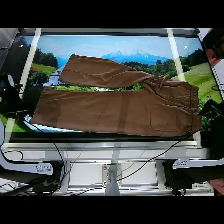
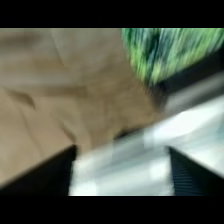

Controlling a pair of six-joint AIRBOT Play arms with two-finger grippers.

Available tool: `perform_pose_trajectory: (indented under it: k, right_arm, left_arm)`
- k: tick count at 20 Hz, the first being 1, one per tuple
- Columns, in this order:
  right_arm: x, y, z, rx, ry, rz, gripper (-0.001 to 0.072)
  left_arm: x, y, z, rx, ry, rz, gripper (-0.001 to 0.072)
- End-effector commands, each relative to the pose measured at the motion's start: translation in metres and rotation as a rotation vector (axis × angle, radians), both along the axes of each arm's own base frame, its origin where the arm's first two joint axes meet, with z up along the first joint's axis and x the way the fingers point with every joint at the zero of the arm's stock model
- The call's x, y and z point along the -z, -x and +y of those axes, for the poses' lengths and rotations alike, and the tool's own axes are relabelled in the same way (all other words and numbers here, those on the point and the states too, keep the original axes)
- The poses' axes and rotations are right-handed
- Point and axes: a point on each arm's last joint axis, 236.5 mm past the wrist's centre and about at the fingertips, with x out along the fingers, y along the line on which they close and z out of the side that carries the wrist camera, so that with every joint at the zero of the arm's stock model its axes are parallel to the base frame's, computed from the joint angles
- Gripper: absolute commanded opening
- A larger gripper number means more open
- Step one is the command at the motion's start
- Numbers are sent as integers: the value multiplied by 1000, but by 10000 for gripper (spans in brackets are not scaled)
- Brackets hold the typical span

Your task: Fold the clothes and pants, and hang the long-sleeved shirts on hangers.

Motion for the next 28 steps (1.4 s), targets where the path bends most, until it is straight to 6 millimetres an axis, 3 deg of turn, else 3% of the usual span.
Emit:
perform_pose_trajectory:
  k: [1, 4, 5, 9, 10, 11, 12, 14, 17, 21, 25, 28]
  right_arm:
    - [-44, -61, -58, -4, 243, -262, 59]
    - [-72, -97, -95, -14, 368, -450, 30]
    - [-68, -102, -96, -24, 338, -487, 30]
    - [-17, -114, -60, 23, -157, -651, 32]
    - [-6, -114, -55, 73, -273, -675, 100]
    - [8, -111, -56, 109, -334, -672, 315]
    - [25, -108, -55, 120, -364, -644, 416]
    - [53, -110, -55, 97, -375, -627, 441]
    - [81, -134, -60, 85, -319, -660, 453]
    - [109, -152, -39, 55, -342, -634, 455]
    - [106, -166, -24, 56, -400, -664, 453]
    - [109, -156, -6, 7, -450, -609, 454]
  left_arm:
    - [-3, -4, 4, 12, -20, -12, 449]
    - [-6, -8, 5, 12, -23, -24, 141]
    - [-6, -9, 3, 10, -17, -28, 123]
    - [-2, -13, -11, -7, 41, -49, 123]
    - [0, -14, -16, -14, 63, -57, 123]
    - [1, -16, -21, -20, 84, -65, 123]
    - [2, -18, -27, -27, 107, -74, 123]
    - [4, -22, -41, -45, 165, -94, 124]
    - [5, -30, -63, -72, 253, -129, 125]
    - [6, -42, -75, -87, 303, -180, 123]
    - [7, -46, -76, -87, 308, -193, 123]
    - [7, -48, -76, -86, 305, -204, 123]
